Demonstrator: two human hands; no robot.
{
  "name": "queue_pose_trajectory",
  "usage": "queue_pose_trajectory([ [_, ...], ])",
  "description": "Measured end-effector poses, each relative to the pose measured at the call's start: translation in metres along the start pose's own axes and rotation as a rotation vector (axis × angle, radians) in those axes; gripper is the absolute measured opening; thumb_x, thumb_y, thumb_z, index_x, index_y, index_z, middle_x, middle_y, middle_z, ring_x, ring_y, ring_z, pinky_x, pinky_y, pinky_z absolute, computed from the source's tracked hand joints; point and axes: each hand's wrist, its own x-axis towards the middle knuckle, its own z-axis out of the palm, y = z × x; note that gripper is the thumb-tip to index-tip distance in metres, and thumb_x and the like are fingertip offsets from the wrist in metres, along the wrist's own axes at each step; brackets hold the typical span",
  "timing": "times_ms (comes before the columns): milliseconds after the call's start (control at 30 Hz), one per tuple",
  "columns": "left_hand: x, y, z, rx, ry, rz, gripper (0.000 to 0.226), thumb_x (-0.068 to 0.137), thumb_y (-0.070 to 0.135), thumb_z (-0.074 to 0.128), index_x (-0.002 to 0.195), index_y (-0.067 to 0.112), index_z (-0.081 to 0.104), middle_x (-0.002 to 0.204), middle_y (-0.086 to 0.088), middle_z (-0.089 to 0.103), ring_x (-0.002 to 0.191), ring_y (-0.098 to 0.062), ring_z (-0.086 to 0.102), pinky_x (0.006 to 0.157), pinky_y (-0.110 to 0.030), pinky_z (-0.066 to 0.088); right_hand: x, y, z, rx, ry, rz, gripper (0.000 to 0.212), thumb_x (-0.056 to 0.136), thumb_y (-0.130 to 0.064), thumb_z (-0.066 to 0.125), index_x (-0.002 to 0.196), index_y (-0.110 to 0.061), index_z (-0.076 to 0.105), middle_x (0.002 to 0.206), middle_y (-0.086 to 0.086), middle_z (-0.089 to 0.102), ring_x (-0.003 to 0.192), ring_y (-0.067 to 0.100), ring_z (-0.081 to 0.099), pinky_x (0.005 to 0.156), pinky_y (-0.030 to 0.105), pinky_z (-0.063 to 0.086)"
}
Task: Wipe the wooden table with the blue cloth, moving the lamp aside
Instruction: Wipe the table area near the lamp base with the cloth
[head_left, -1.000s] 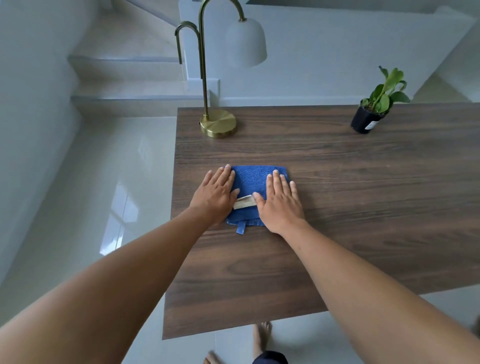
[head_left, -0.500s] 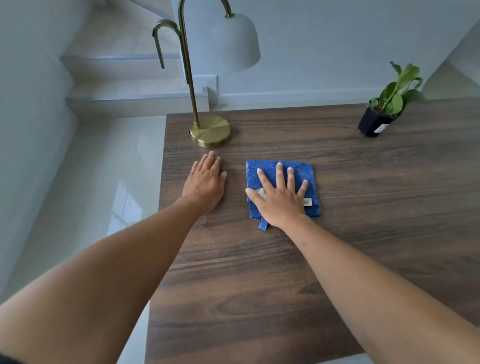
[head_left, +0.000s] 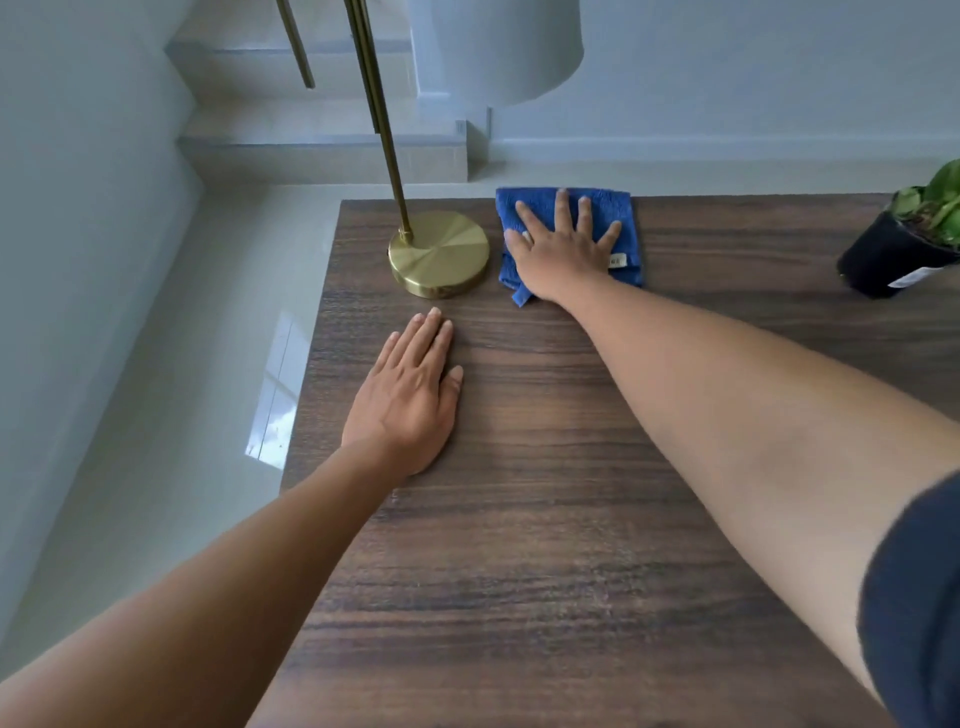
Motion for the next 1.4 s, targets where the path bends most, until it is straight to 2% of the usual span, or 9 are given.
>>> queue_pose_trajectory([
  [100, -0.001, -0.001, 0.001, 0.004, 0.003, -0.001, 0.057, 0.106, 0.042, 0.024, 0.157, 0.018, 0.017, 0.165, 0.004, 0.008, 0.151, -0.007, -0.001, 0.121, -0.024, -0.006, 0.015, 0.0, -0.003, 0.009, 0.0, -0.004, 0.056, 0.1, -0.06, 0.007, 0.154, -0.048, 0.001, 0.166, 0.005, -0.012, 0.151, 0.034, -0.015, 0.112, 0.069, -0.012],
  [233, -0.003, 0.001, 0.001, 0.014, -0.009, -0.007, 0.057, 0.106, 0.041, 0.024, 0.157, 0.017, 0.018, 0.165, 0.002, 0.008, 0.151, -0.009, 0.0, 0.122, -0.027, -0.004, -0.01, 0.013, 0.0, 0.021, -0.013, -0.021, 0.055, 0.101, -0.057, 0.008, 0.155, -0.048, 0.0, 0.166, 0.002, -0.014, 0.151, 0.03, -0.016, 0.114, 0.066, -0.012],
  [400, -0.004, 0.006, -0.004, 0.062, -0.048, -0.003, 0.058, 0.105, 0.041, 0.019, 0.157, 0.015, 0.016, 0.165, -0.002, 0.009, 0.152, -0.014, 0.003, 0.122, -0.029, -0.002, -0.104, 0.051, 0.011, 0.045, 0.004, 0.023, 0.056, 0.1, -0.06, 0.01, 0.155, -0.048, 0.004, 0.167, -0.002, -0.011, 0.152, 0.027, -0.014, 0.114, 0.064, -0.012],
  [600, 0.005, 0.031, -0.017, 0.179, -0.1, 0.044, 0.058, 0.105, 0.036, 0.018, 0.156, 0.008, 0.017, 0.164, -0.009, 0.013, 0.152, -0.023, 0.007, 0.123, -0.039, 0.004, -0.227, 0.09, 0.029, 0.042, 0.03, 0.119, 0.058, 0.099, -0.062, 0.009, 0.155, -0.046, 0.0, 0.166, -0.005, -0.012, 0.152, 0.024, -0.015, 0.117, 0.061, -0.011],
  [767, 0.023, 0.095, -0.011, -0.012, -0.116, 0.084, 0.057, 0.105, 0.033, 0.025, 0.156, 0.008, 0.019, 0.165, -0.007, 0.012, 0.152, -0.021, 0.006, 0.123, -0.036, 0.004, -0.283, 0.107, 0.038, 0.027, 0.026, 0.175, 0.059, 0.099, -0.063, 0.007, 0.154, -0.047, -0.004, 0.165, -0.005, -0.016, 0.151, 0.023, -0.018, 0.117, 0.061, -0.011],
  [900, 0.037, 0.124, 0.0, -0.022, -0.141, 0.119, 0.057, 0.105, 0.033, 0.026, 0.156, 0.008, 0.018, 0.165, -0.007, 0.01, 0.152, -0.02, 0.004, 0.123, -0.035, 0.003, -0.272, 0.112, 0.036, 0.006, 0.038, 0.172, 0.059, 0.098, -0.064, 0.008, 0.154, -0.049, -0.004, 0.166, -0.004, -0.016, 0.151, 0.024, -0.017, 0.117, 0.062, -0.01],
  [1033, 0.061, 0.121, 0.012, 0.002, -0.14, 0.089, 0.057, 0.105, 0.033, 0.026, 0.156, 0.007, 0.02, 0.165, -0.008, 0.01, 0.152, -0.021, 0.004, 0.123, -0.035, 0.002, -0.234, 0.127, 0.025, 0.006, 0.028, 0.147, 0.059, 0.098, -0.065, 0.009, 0.154, -0.049, -0.003, 0.166, -0.003, -0.016, 0.151, 0.025, -0.017, 0.117, 0.062, -0.011],
  [1200, 0.092, 0.113, 0.023, -0.01, -0.1, 0.021, 0.058, 0.105, 0.036, 0.028, 0.155, 0.009, 0.021, 0.165, -0.007, 0.009, 0.152, -0.02, 0.003, 0.123, -0.034, 0.0, -0.156, 0.152, 0.005, 0.019, 0.04, 0.11, 0.057, 0.099, -0.065, 0.014, 0.153, -0.05, 0.003, 0.166, -0.003, -0.012, 0.152, 0.024, -0.014, 0.117, 0.062, -0.009],
  [1400, 0.1, 0.11, 0.037, -0.002, -0.039, -0.008, 0.06, 0.104, 0.04, 0.024, 0.157, 0.012, 0.016, 0.166, -0.002, 0.005, 0.152, -0.015, 0.0, 0.123, -0.032, -0.001, -0.052, 0.168, -0.016, -0.004, 0.027, 0.076, 0.059, 0.097, -0.066, 0.012, 0.153, -0.051, 0.003, 0.167, -0.002, -0.011, 0.152, 0.026, -0.013, 0.116, 0.064, -0.008],
])
